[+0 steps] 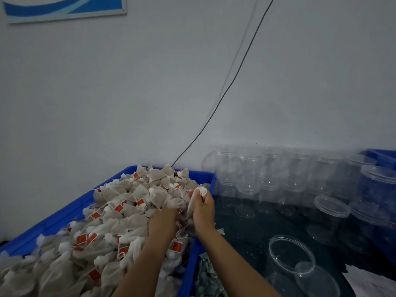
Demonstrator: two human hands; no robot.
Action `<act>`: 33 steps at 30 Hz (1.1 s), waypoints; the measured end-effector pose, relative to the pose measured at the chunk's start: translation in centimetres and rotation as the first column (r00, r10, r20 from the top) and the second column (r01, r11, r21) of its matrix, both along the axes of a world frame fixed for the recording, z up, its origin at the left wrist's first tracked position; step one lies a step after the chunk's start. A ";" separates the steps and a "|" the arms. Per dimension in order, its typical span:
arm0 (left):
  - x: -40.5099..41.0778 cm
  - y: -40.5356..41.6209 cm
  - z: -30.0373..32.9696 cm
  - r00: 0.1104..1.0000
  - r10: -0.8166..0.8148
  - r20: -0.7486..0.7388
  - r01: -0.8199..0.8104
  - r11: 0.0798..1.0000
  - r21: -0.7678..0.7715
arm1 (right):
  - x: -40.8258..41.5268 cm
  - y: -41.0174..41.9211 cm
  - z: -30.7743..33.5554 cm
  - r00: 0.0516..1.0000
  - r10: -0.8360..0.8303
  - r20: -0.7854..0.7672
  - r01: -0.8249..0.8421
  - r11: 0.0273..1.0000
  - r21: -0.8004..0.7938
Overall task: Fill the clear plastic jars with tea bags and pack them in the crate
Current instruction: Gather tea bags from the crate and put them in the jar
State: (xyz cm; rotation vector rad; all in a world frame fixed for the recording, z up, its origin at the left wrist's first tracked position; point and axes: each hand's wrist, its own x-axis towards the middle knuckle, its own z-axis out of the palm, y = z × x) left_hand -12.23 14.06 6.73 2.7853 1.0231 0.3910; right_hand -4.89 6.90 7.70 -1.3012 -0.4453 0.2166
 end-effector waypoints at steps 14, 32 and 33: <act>-1.4 0.4 4.4 0.680 0.286 0.676 0.003 0.920 -0.392 | -1.0 -0.8 0.8 0.976 0.214 -0.027 -0.211 0.973 0.089; -1.5 2.2 3.4 0.695 0.244 0.677 0.115 0.891 -0.439 | -1.0 -0.9 0.8 0.960 0.260 0.107 -0.237 0.953 -0.189; -1.7 2.4 3.1 0.744 0.213 0.634 0.067 0.920 -0.387 | -0.9 -0.9 0.8 0.970 0.234 0.071 -0.220 0.961 -0.166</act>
